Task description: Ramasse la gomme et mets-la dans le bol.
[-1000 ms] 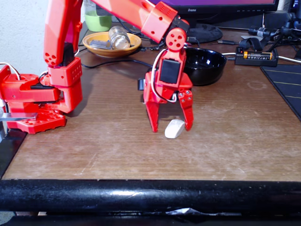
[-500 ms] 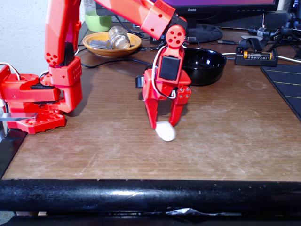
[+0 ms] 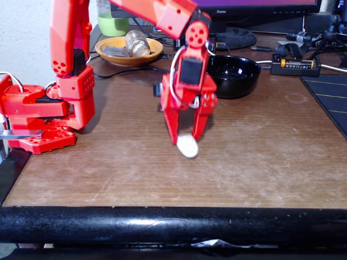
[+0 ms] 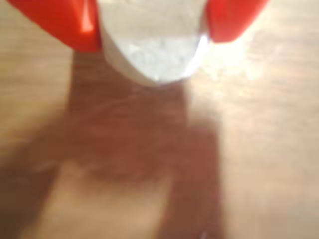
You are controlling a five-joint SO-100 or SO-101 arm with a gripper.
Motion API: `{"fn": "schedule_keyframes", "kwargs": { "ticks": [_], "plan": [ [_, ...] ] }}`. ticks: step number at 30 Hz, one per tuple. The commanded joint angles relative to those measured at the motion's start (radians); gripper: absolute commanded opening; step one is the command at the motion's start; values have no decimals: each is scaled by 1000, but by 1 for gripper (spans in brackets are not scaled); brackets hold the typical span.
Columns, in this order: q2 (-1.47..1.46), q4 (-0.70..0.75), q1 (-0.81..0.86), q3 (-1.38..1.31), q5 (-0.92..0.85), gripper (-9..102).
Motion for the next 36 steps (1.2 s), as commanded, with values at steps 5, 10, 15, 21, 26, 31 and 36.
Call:
{"fn": "schedule_keyframes", "kwargs": {
  "ticks": [5, 10, 15, 21, 26, 31, 36],
  "plan": [
    [337, 172, -193, -78, 107, -6],
    [460, 241, -337, -91, 133, -6],
    [497, 311, -477, -183, 141, -6],
    [419, 279, -568, -368, 210, -6],
    [173, 319, -600, -658, 245, -6],
    [137, 247, -635, -664, 241, -6],
    [-21, 213, -650, -798, 270, -6]
  ]
}}
